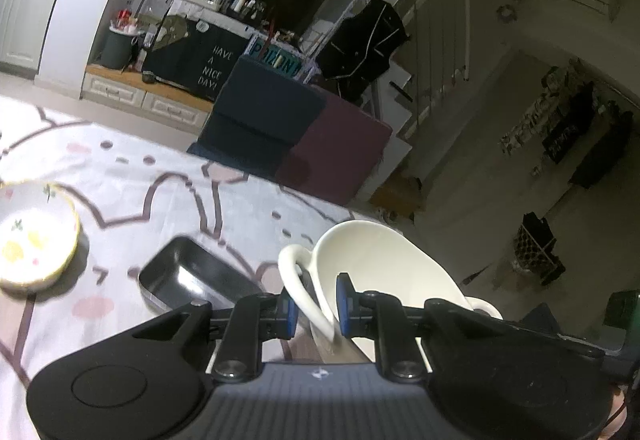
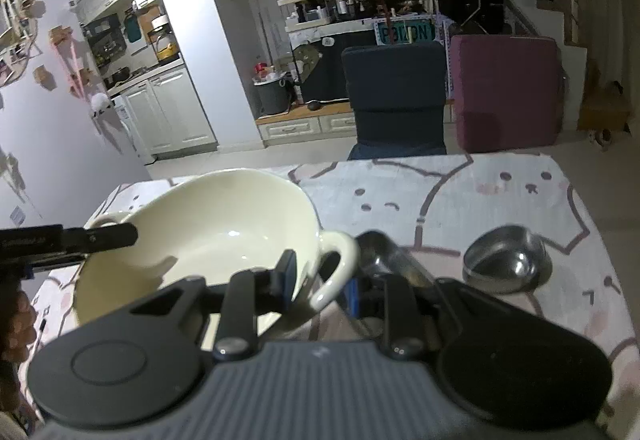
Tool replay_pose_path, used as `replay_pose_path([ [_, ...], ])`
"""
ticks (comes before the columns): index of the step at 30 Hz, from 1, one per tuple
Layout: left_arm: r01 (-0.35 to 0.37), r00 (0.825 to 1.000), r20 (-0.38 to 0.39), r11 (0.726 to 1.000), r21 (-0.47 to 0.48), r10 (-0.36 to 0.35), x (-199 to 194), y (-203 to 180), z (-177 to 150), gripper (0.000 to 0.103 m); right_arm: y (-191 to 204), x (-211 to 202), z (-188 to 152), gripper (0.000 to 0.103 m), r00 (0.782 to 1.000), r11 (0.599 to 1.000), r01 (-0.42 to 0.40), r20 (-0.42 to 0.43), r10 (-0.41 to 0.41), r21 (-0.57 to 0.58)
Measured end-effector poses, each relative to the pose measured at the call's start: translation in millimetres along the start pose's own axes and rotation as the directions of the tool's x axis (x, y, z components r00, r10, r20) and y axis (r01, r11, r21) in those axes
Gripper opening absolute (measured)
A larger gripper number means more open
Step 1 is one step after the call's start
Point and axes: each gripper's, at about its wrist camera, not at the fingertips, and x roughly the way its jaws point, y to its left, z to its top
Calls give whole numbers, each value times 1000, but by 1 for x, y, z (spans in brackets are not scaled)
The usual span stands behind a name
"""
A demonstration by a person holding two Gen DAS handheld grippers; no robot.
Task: Organize plates and bowls
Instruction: 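Lift the cream bowl with both grippers and carry it over the table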
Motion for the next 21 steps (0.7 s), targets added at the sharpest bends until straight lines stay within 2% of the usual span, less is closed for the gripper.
replay_pose_path([
  [13,-2,996,-90,999,-32,-1,-4,17,-67,21,-1,-12,-58,30,997,1000,-6,-81,6,-1],
  [21,-14,990,-139,998,-54,6,5,35,-97,23,5,-5,-83,30,989,999,10,-143,-18,-54],
])
